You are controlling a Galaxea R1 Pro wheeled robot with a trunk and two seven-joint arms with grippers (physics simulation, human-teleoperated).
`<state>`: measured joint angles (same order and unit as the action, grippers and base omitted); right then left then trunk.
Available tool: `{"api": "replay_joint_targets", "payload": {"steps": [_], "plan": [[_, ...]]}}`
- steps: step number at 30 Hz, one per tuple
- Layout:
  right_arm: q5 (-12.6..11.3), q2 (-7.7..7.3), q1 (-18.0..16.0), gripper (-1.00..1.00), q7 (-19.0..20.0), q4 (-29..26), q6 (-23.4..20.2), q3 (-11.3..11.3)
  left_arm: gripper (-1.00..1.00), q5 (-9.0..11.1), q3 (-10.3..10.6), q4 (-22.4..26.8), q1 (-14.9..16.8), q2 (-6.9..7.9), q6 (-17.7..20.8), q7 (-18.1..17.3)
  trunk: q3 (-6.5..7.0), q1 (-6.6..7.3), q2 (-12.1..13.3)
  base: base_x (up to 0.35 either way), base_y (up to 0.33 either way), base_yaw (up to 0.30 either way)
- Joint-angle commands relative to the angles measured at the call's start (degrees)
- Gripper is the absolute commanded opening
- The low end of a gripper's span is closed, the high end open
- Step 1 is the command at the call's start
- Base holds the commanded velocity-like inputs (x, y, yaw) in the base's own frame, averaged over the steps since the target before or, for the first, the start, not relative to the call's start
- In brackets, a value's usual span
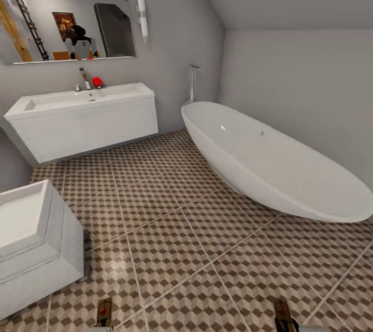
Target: Take the four mousetraps from the cabinet in the bathroom and place them on the bathroom floor. Make sure all four end up on the same floor surface, and ensure that at least two of them are either under or directly next to the same bathroom sink.
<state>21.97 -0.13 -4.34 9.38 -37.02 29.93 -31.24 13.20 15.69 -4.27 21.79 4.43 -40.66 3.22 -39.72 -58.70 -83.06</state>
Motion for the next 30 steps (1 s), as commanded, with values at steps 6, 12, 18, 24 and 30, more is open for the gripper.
{"api": "replay_joint_targets", "payload": {"steps": [6,12,18,24,30], "plan": [[0.0,0.04,-0.1,-1.0,0.7,0.1,0.2,-0.4,-1.0,0.0,0.5,-0.2,0.1,-0.04,-0.3,0.5,-0.05,-0.03,0.0,0.33,-0.09,0.286],[0.0,-0.01,-0.1,-1.0,0.7,0.9,0.2,-0.4,-1.0,0.0,0.5,-0.2,0.1,-0.04,-0.3,0.5,-0.05,-0.03,0.0,0.33,-0.09,0.286],[0.0,-0.04,-0.1,-1.0,0.7,1.9,0.3,-0.5,-1.0,0.0,0.5,-0.2,0.1,-0.04,-0.3,0.5,-0.05,-0.03,0.0,0.33,-0.09,0.286],[0.0,-0.04,-0.1,-1.0,0.7,1.9,0.3,-0.5,-1.0,0.0,0.5,-0.2,0.1,-0.04,-0.3,0.5,-0.05,-0.03,0.0,0.33,-0.09,0.286],[0.0,-0.04,-0.1,-1.0,0.7,1.9,0.3,-0.5,-1.0,0.0,0.5,-0.2,0.1,-0.07,-0.3,0.5,-0.05,-0.03,0.0,0.33,-0.091,0.286]]}}
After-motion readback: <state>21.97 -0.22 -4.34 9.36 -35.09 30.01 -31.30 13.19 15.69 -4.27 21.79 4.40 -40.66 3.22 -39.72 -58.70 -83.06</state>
